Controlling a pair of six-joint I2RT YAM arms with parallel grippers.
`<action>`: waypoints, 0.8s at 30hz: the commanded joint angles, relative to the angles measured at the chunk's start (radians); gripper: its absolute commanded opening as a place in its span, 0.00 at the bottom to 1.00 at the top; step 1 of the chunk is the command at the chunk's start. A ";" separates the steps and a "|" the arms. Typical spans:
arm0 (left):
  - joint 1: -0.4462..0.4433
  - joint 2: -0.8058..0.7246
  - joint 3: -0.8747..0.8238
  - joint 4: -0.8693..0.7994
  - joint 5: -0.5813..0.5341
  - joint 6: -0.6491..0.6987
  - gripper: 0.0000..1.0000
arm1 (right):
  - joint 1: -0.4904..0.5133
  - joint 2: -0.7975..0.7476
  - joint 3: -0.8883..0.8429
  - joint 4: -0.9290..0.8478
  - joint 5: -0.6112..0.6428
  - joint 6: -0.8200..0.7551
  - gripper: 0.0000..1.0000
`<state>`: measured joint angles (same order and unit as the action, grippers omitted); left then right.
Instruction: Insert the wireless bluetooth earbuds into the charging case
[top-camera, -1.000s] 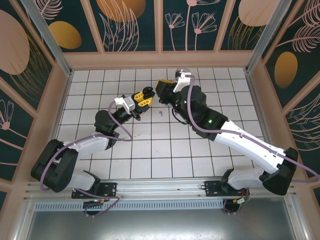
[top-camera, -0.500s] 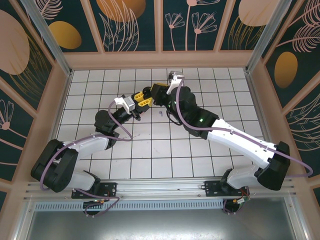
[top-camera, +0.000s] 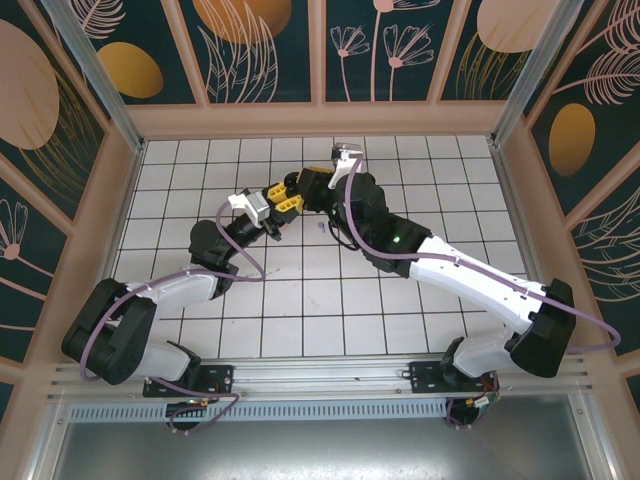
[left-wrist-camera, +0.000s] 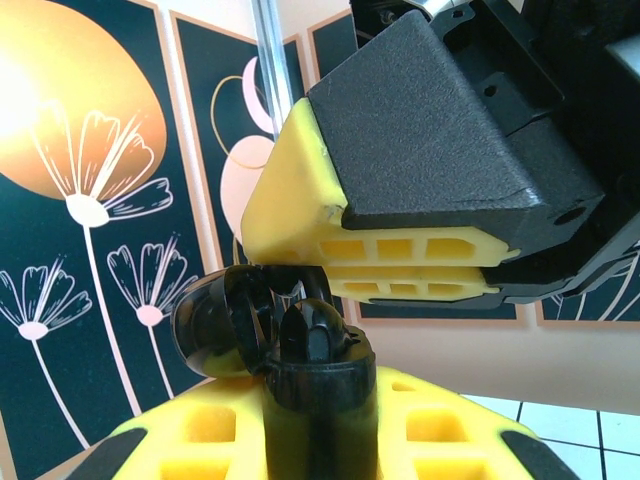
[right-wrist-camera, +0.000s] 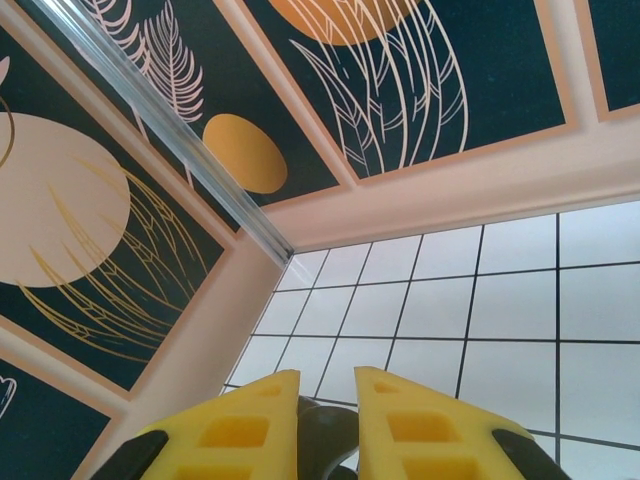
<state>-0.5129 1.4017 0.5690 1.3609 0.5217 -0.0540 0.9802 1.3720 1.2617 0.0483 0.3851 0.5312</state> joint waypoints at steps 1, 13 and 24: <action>-0.009 -0.009 0.024 0.057 0.009 -0.011 0.00 | 0.011 0.012 0.031 0.019 -0.016 0.010 0.18; -0.009 -0.013 0.031 0.048 0.010 -0.011 0.00 | 0.046 0.063 0.054 -0.076 0.054 -0.019 0.17; -0.009 -0.020 0.035 0.037 0.009 -0.006 0.00 | 0.088 0.126 0.116 -0.199 0.178 -0.052 0.17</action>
<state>-0.5114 1.4017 0.5690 1.3190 0.4953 -0.0566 1.0382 1.4555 1.3529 -0.0425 0.5503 0.5076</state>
